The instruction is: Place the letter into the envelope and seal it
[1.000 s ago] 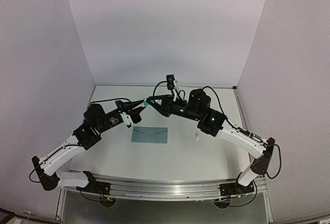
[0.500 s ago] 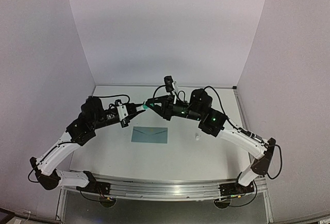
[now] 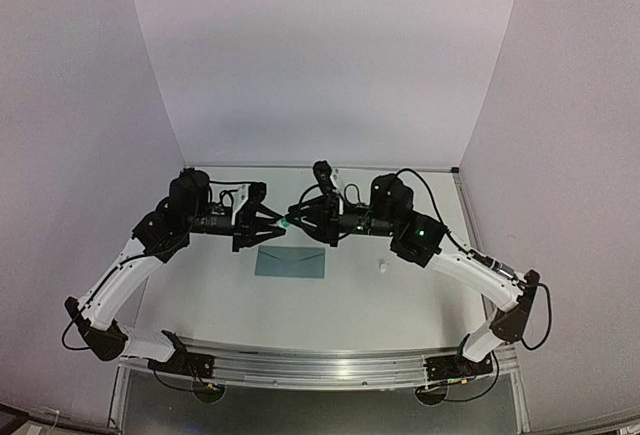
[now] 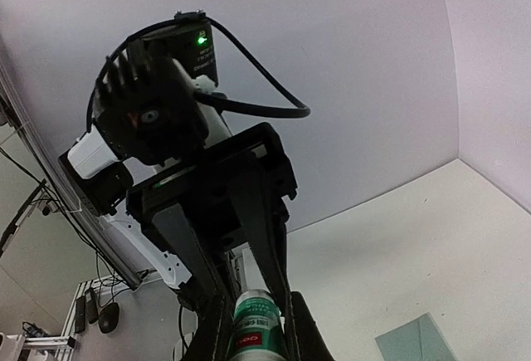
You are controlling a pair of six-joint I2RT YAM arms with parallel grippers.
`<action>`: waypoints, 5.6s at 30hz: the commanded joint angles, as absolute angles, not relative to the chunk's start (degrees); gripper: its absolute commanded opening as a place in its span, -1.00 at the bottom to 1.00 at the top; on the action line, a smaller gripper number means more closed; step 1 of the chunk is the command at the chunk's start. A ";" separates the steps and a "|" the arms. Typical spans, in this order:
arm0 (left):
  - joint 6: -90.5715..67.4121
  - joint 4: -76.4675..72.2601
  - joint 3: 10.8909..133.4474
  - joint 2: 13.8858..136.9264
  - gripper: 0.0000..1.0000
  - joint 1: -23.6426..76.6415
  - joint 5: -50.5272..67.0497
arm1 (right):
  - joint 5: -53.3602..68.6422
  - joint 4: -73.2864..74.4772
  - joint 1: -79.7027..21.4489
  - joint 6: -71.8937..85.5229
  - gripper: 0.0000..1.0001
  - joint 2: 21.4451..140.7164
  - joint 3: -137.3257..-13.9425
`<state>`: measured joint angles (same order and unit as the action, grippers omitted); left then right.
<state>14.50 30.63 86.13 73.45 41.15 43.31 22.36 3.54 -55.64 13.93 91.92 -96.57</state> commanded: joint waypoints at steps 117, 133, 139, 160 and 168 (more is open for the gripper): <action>14.58 30.68 69.42 66.83 -1.00 43.77 15.34 | 8.14 58.09 -30.65 25.25 -1.00 117.71 -96.90; 29.35 42.72 76.78 70.03 -1.00 43.97 29.46 | 46.53 29.47 -42.24 30.73 -1.00 96.93 -101.16; 30.78 44.14 79.62 71.82 -1.00 44.56 29.80 | 44.28 29.20 -45.38 30.79 -1.00 99.00 -105.11; 31.73 46.12 82.52 73.48 -1.00 44.91 29.80 | 48.39 30.40 -47.19 29.65 -1.00 100.19 -102.77; 31.73 45.82 82.65 73.48 -1.00 44.91 29.58 | 46.75 32.24 -47.19 28.62 -1.00 100.11 -101.56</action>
